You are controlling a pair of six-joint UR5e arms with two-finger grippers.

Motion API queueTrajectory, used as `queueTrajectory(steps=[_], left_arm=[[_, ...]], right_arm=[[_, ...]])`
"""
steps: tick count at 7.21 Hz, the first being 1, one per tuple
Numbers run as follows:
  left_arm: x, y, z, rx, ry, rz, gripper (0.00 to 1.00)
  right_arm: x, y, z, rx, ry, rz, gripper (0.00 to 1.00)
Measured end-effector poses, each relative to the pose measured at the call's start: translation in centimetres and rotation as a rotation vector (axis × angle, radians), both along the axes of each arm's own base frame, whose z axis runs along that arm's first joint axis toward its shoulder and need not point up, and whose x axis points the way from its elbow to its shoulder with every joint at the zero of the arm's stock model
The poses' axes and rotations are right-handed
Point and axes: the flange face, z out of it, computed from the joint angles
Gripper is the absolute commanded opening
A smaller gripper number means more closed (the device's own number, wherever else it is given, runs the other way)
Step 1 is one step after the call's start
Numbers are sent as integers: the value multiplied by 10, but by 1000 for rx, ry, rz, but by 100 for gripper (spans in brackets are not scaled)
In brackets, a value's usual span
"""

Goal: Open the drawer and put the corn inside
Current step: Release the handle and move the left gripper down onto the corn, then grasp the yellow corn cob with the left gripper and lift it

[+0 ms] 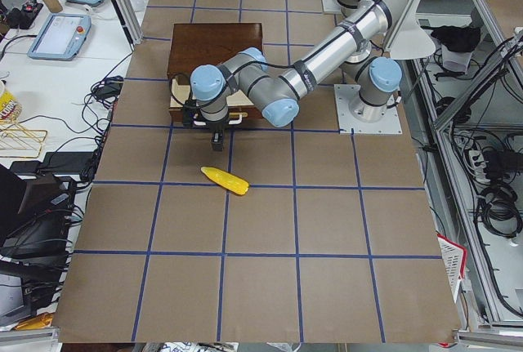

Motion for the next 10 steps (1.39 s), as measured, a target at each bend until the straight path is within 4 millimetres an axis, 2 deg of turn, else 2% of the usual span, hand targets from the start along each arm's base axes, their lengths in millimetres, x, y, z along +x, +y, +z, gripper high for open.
queueTrajectory(steps=[1, 3, 5, 8, 10], left_arm=[[10, 4, -4, 25, -25, -82, 100], [28, 7, -26, 49, -20, -214, 100], [48, 2, -54, 33, -31, -314, 100], [80, -5, -108, 4, -51, -453, 100], [87, -3, -132, 17, -28, -490, 100]], right_arm=[[0, 0, 0, 0, 0, 0, 100], [0, 0, 0, 0, 0, 0, 100], [0, 0, 0, 0, 0, 0, 100], [0, 0, 0, 0, 0, 0, 100], [0, 0, 0, 0, 0, 0, 100]])
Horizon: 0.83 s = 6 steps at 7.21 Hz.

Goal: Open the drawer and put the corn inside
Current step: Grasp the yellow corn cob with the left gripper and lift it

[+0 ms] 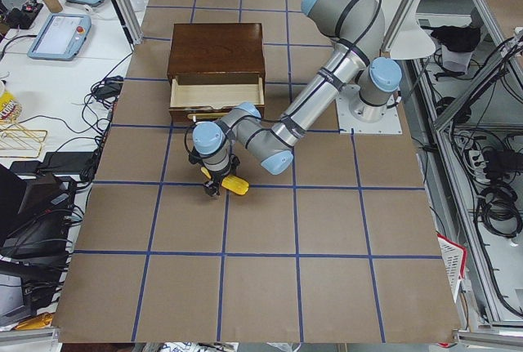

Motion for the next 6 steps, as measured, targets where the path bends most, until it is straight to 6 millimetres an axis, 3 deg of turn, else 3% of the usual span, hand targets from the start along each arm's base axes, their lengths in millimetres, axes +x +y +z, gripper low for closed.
queueTrajectory(steps=[1, 3, 6], left_arm=[[-1, 3, -8, 11, 11, -6, 100], [-4, 7, -17, 23, 26, -15, 77], [-4, 7, -10, 15, 19, -17, 16]], right_arm=[[0, 0, 0, 0, 0, 0, 100], [0, 0, 0, 0, 0, 0, 100], [0, 0, 0, 0, 0, 0, 100]])
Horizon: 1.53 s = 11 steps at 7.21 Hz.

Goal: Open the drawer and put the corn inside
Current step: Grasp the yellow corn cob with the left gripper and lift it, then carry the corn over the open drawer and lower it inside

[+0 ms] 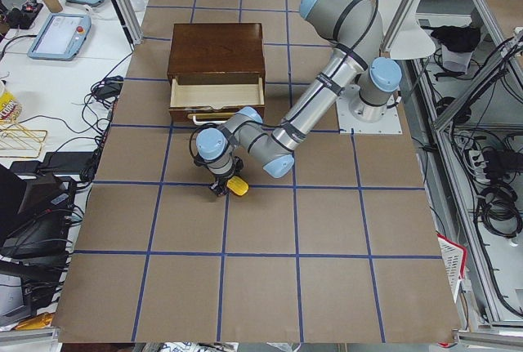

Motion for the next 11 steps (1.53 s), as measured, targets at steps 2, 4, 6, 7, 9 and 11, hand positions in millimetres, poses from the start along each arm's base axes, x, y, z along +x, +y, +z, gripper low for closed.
queueTrajectory(steps=[2, 4, 6, 7, 9, 11], left_arm=[[1, -1, 8, -9, -10, -4, 0], [1, -3, 19, -24, -23, -8, 0], [-10, -6, 58, -59, -56, -7, 0], [-22, -10, 94, -86, -79, 4, 0], [-55, -13, 172, -131, -113, 72, 0], [-117, -21, 235, -200, -141, 224, 0]], right_arm=[[0, 0, 0, 0, 0, 0, 100], [0, 0, 0, 0, 0, 0, 100], [0, 0, 0, 0, 0, 0, 100], [0, 0, 0, 0, 0, 0, 100], [0, 0, 0, 0, 0, 0, 100], [0, 0, 0, 0, 0, 0, 100]])
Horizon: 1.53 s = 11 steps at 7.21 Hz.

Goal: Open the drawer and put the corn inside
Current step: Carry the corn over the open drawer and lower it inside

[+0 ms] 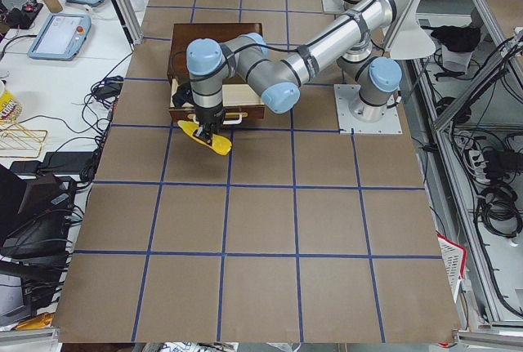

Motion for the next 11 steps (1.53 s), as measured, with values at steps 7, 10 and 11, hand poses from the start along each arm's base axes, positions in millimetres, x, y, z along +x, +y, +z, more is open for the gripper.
queueTrajectory(steps=[7, 10, 11], left_arm=[[-165, -14, -30, 22, 138, 454, 0], [-169, -10, -45, 49, 161, 564, 1], [-168, -8, -49, 59, 163, 577, 99]], right_arm=[[0, 0, 0, 0, 0, 0, 100], [0, 0, 0, 0, 0, 0, 100], [0, 0, 0, 0, 0, 0, 100]])
